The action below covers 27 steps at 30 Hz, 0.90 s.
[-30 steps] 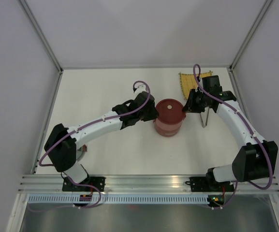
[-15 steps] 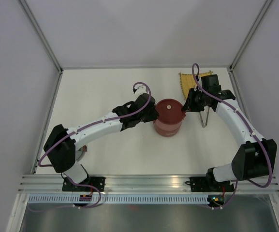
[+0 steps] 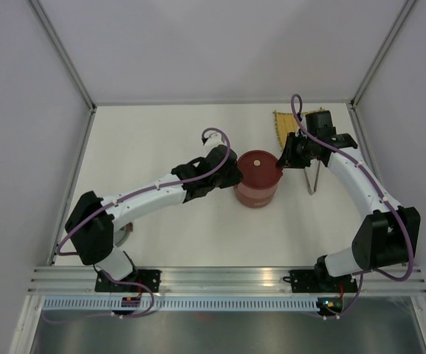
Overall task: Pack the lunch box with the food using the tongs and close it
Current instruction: Place the packing box into the packing box.
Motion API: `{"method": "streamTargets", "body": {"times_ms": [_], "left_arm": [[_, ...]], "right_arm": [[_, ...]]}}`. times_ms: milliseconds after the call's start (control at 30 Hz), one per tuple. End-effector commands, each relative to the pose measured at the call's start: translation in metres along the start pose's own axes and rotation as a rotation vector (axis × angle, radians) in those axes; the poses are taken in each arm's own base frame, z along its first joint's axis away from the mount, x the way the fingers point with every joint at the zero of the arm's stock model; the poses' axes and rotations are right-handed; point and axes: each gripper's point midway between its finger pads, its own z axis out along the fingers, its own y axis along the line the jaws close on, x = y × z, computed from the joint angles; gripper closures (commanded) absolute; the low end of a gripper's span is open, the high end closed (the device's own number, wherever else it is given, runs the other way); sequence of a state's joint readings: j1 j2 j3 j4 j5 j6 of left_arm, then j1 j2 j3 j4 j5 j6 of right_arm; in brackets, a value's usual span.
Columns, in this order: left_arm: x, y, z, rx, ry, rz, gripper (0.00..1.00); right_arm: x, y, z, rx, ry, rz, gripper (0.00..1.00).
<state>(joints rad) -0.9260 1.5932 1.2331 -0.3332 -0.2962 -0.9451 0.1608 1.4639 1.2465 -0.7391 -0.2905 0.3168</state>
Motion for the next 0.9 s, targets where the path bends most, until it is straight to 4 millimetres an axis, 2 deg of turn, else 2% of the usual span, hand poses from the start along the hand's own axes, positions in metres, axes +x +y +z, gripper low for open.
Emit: {"method": "streamTargets", "body": {"times_ms": [0,67,100,133,200,333,400,433,467,533,567,633,667,800,867], "left_arm": [[0.049,0.004,-0.014,0.013,0.155,0.058,0.73],[0.036,0.003,-0.021,0.026,0.125,0.051,0.62],[0.025,0.005,-0.023,0.030,0.104,0.054,0.53],[0.018,0.004,-0.025,0.036,0.090,0.056,0.50],[-0.008,0.001,-0.033,0.060,0.047,0.039,0.47],[-0.037,-0.001,-0.056,0.106,-0.023,0.036,0.44],[-0.039,0.003,-0.069,0.125,-0.041,0.041,0.44],[-0.036,0.007,-0.072,0.124,-0.038,0.040,0.44],[-0.025,0.019,-0.069,0.103,-0.019,0.046,0.44],[-0.021,0.025,-0.070,0.112,-0.030,0.031,0.45],[-0.011,0.037,-0.064,0.089,-0.016,0.028,0.46],[-0.013,0.038,-0.057,0.108,-0.028,-0.003,0.48],[-0.008,0.045,-0.052,0.096,-0.020,-0.011,0.48],[-0.017,0.051,-0.034,0.117,-0.034,-0.015,0.53],[-0.026,0.045,-0.028,0.147,-0.065,-0.002,0.55]], "right_arm": [[-0.002,-0.027,0.024,0.111,0.001,0.001,0.84],[0.000,-0.031,0.022,0.134,-0.004,0.001,0.85],[0.001,-0.033,0.023,0.139,-0.002,0.000,0.85],[0.002,-0.034,0.024,0.142,0.002,0.000,0.85],[0.003,-0.035,0.025,0.146,0.005,0.005,0.85],[0.003,-0.036,0.025,0.155,0.009,0.007,0.86],[0.003,-0.037,0.025,0.159,0.007,0.009,0.86],[0.001,-0.036,0.023,0.157,0.003,0.010,0.86],[0.001,-0.035,0.023,0.156,0.003,0.010,0.86],[0.000,-0.033,0.022,0.147,0.001,0.008,0.86],[-0.001,-0.032,0.021,0.143,-0.002,0.007,0.86],[-0.003,-0.029,0.020,0.130,-0.007,0.005,0.86],[-0.002,-0.028,0.019,0.125,-0.005,0.001,0.86],[0.000,-0.018,0.018,0.069,0.013,-0.009,0.85],[-0.001,-0.014,0.016,0.055,0.008,-0.010,0.84]]}}
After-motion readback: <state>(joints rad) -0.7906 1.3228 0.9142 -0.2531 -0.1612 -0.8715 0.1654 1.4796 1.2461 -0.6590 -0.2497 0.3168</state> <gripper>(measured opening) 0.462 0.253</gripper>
